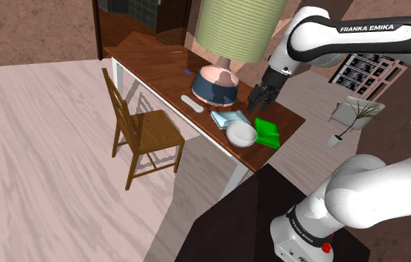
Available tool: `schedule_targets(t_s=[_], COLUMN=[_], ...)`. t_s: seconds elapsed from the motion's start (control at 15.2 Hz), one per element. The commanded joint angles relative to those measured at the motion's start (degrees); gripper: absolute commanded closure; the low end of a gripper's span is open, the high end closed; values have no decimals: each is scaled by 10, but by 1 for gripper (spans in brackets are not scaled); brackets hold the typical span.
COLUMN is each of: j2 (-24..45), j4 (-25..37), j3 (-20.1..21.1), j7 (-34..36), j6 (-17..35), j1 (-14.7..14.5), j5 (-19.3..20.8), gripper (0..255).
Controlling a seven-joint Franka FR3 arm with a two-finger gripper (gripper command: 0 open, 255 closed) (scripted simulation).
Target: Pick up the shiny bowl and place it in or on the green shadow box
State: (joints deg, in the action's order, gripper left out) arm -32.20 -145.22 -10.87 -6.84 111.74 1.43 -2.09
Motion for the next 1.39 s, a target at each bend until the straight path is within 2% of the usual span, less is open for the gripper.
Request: schedule_targets(t_s=[0.0, 0.33, 0.59, 0.99, 1.32], j2=[33, 128, 215, 355, 474], j4=[-6, 2, 24, 80, 148], j3=[-16, -53, -81, -108, -102], j7=[-22, -73, -122, -211, -286], j6=[38, 122, 183, 253, 288], j1=[4, 9, 9, 15, 43], j5=[5, 2, -18, -82, -150], gripper=[0, 0, 0, 0, 0])
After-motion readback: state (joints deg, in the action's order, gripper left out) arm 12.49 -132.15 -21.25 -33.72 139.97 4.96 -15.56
